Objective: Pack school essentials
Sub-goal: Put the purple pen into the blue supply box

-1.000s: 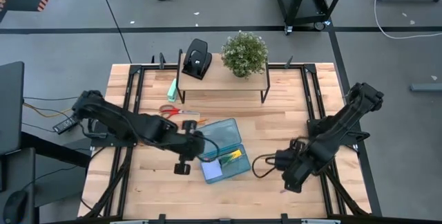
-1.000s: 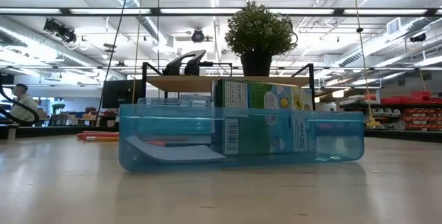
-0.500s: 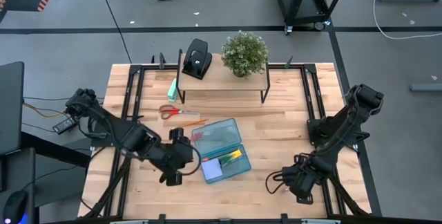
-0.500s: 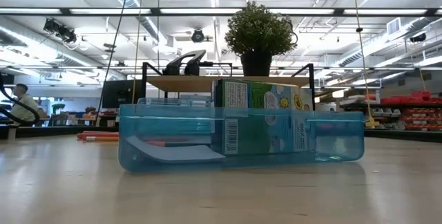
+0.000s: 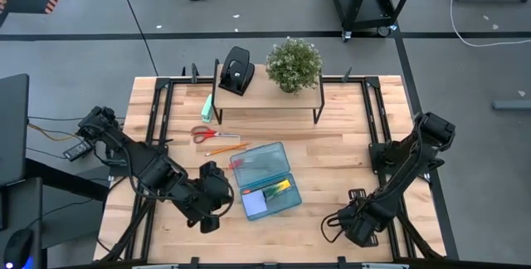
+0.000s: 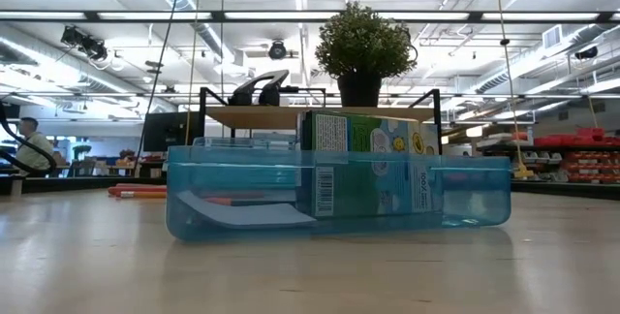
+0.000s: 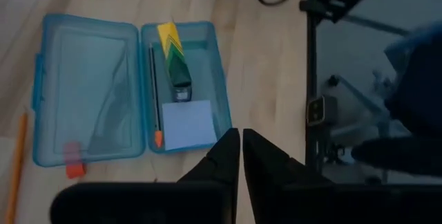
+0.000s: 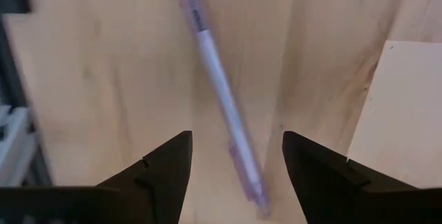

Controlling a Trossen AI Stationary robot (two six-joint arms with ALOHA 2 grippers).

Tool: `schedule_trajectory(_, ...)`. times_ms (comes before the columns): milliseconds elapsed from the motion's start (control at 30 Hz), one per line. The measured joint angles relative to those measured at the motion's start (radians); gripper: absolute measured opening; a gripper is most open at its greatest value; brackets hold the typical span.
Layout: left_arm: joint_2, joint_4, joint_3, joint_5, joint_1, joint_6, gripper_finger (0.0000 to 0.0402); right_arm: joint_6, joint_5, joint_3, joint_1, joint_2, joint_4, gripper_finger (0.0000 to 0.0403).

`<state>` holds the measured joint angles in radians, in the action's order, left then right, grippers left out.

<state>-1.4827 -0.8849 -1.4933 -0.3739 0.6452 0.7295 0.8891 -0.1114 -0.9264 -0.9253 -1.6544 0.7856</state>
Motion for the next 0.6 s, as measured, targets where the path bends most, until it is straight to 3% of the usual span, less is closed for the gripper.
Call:
schedule_trajectory(267, 0.000, 0.017, 0.000, -0.116, -0.002, 0.121, 0.0019, -0.028, 0.020, 0.000, 0.000, -0.071, -0.018, 0.0200)
schedule_trajectory(600, 0.000, 0.020, 0.000, -0.116, 0.000, 0.177, 0.0015, -0.021, 0.040, 0.002, 0.000, -0.072, -0.089, 0.0103)
